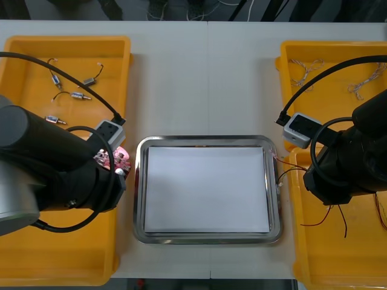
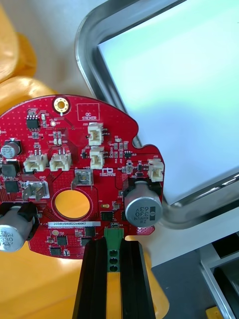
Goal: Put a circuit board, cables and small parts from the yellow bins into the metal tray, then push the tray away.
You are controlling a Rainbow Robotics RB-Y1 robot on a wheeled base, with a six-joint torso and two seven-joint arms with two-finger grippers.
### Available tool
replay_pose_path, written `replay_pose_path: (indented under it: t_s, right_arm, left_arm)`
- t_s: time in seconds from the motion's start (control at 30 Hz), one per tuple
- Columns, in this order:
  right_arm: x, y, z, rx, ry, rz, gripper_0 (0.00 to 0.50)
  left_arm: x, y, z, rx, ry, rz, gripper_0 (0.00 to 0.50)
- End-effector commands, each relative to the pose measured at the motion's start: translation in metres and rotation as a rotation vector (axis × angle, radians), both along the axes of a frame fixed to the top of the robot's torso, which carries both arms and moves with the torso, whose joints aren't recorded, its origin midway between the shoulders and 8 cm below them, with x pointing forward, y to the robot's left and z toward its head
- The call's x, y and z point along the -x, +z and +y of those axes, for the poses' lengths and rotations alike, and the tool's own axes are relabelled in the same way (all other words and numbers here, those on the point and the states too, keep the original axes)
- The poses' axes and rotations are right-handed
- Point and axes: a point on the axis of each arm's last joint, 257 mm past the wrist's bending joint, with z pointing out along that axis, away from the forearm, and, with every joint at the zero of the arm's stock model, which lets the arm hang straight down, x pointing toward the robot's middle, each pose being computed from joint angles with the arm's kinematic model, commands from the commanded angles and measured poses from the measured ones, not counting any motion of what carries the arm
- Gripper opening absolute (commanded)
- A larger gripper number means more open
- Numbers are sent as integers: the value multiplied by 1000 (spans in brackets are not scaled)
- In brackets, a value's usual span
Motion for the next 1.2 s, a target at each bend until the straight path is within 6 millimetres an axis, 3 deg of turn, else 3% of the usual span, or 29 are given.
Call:
replay_pose_path:
  t_s: [0.03, 0.37, 0.8, 1.2]
  right_arm:
    - [-6, 13, 5, 24, 65, -47, 0]
    - [-5, 13, 5, 22, 63, -46, 0]
    - [-5, 12, 3, 29, 57, -43, 0]
    - [-5, 12, 3, 29, 57, -43, 0]
  left_arm:
    - [-14, 5, -27, 30, 14, -27, 0]
    - [-25, -11, -62, 34, 19, -25, 0]
    - [-30, -40, -89, 70, 97, -29, 0]
    - [-21, -68, -114, 149, 156, 15, 0]
